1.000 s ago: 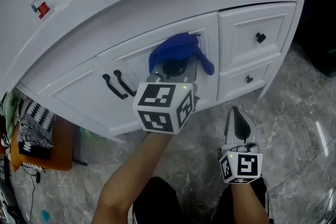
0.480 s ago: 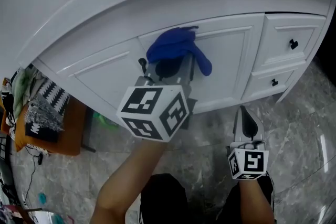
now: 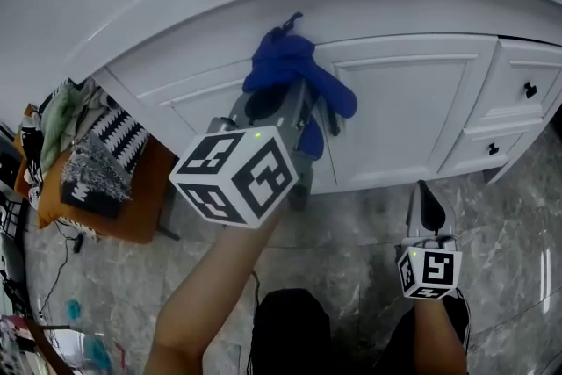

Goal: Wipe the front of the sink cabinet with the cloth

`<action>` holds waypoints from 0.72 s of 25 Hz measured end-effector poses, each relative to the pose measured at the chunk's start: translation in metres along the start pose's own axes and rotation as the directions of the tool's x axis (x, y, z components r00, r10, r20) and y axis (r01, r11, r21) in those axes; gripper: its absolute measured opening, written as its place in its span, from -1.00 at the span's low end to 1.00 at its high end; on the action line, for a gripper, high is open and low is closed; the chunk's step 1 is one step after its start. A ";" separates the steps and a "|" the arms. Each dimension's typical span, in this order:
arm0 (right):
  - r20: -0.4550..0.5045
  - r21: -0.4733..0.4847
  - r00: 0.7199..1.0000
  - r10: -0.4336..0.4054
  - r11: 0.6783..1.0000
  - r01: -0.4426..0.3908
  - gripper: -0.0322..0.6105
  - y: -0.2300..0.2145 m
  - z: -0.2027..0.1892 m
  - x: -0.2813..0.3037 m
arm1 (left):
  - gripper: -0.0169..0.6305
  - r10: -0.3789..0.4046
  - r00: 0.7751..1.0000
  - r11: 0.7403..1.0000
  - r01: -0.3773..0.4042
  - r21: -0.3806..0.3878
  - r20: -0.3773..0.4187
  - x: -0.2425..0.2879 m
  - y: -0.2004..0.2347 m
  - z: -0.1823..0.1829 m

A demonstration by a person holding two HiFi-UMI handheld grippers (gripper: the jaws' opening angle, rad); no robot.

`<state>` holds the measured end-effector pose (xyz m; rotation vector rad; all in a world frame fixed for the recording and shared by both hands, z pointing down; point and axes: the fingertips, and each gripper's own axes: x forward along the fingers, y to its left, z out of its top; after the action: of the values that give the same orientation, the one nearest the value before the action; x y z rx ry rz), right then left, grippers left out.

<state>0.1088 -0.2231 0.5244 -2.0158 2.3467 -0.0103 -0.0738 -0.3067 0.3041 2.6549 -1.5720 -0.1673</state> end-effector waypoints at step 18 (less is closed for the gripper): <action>-0.049 -0.072 0.995 0.091 0.993 -0.095 -0.90 0.052 -0.017 0.009 | -0.78 0.374 0.927 0.923 -0.376 0.083 0.031 -0.116 0.180 0.027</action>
<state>0.0553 -0.2245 0.5394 -1.9553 2.5026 0.0356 -0.2892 -0.2917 0.3029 2.3512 -2.0982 -0.1003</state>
